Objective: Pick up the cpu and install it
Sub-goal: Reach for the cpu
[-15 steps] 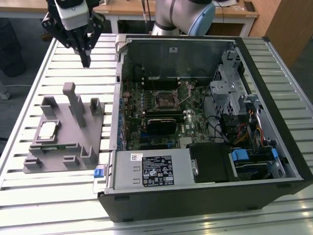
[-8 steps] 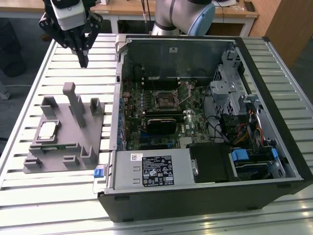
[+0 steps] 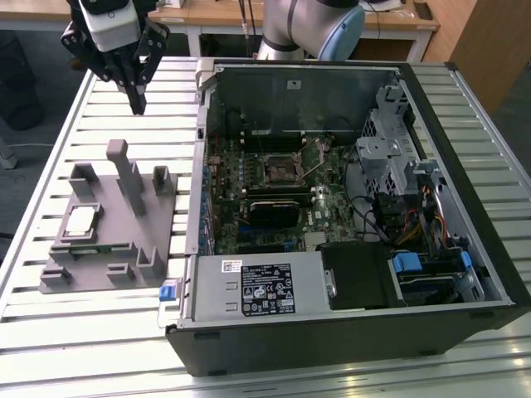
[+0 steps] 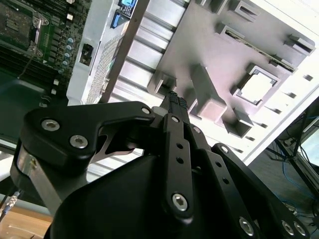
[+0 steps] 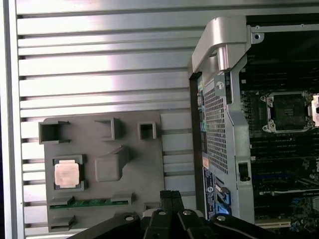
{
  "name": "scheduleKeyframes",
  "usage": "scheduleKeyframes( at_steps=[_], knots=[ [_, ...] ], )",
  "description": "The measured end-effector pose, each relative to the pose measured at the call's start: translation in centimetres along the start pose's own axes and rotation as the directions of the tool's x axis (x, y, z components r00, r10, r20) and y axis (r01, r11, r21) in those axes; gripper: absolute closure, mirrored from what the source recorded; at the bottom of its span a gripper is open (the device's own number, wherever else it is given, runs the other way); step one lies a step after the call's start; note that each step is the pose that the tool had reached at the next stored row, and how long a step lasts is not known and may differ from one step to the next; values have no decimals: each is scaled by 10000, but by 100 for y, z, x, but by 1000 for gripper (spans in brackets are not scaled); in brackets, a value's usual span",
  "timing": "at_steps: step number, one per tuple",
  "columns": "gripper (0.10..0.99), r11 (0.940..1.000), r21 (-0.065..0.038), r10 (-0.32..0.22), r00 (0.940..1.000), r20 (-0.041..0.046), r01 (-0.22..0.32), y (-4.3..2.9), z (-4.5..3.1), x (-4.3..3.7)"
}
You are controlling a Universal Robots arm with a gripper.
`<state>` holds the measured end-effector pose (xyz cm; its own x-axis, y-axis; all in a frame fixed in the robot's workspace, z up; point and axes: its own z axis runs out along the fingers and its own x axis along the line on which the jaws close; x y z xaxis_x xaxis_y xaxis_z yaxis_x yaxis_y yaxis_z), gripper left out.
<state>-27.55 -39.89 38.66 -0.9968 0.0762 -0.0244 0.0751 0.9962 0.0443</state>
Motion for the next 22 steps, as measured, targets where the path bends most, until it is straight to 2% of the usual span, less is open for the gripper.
scheduleKeyframes(
  at_steps=[9, 22],
  knots=[
    [980, 10000, -1, 0, 10000, 1, 0, -6, 1, 78],
    [980, 10000, 0, 0, 10000, 0, 0, -19, 1, 247]
  ],
)
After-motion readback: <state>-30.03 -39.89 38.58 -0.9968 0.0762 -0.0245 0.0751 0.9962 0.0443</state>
